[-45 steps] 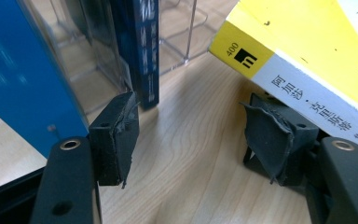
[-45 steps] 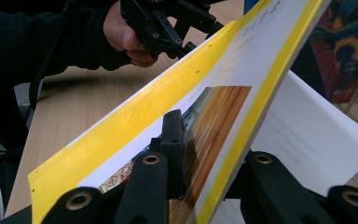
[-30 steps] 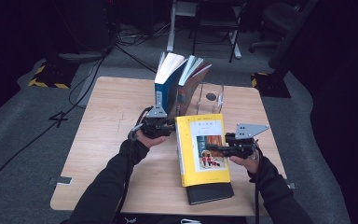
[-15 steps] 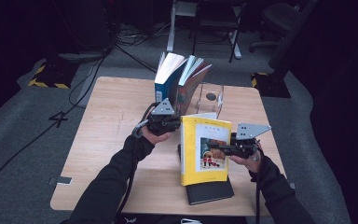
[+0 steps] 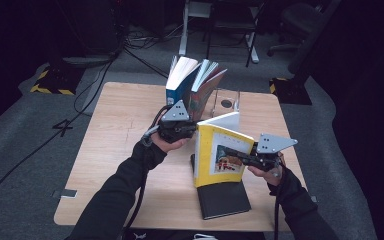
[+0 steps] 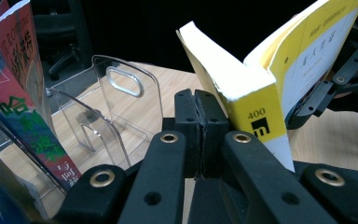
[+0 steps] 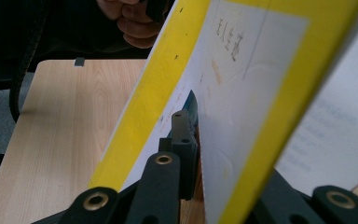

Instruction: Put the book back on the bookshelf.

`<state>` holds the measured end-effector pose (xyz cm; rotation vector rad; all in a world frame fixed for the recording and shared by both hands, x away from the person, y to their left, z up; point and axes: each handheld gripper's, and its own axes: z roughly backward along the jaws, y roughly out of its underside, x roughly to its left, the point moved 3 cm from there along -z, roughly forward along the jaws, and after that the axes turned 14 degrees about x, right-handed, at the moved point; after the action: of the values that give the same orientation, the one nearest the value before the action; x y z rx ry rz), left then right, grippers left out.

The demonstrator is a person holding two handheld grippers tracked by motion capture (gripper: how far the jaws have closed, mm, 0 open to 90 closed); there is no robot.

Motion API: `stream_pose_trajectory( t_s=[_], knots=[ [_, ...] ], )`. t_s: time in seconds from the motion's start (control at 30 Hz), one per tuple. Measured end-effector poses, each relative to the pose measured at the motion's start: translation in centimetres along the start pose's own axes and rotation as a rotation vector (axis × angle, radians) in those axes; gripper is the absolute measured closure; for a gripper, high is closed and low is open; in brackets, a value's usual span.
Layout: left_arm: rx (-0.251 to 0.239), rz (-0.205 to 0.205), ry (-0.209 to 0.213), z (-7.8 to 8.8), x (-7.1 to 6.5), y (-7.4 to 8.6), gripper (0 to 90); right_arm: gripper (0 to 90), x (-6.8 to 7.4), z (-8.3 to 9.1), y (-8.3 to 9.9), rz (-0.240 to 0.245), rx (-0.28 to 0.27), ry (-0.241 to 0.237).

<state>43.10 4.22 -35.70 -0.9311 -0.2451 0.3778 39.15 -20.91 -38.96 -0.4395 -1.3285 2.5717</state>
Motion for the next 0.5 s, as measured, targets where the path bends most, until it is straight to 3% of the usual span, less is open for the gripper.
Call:
stream_pose_trajectory(
  t_s=[0.5],
  knots=[
    [-0.006, -0.015, -0.014, 1.1, -2.4, 1.9, 73.8, 85.6, 2.0, 1.3, 0.4, 0.053, -0.029, 0.005]
  ],
)
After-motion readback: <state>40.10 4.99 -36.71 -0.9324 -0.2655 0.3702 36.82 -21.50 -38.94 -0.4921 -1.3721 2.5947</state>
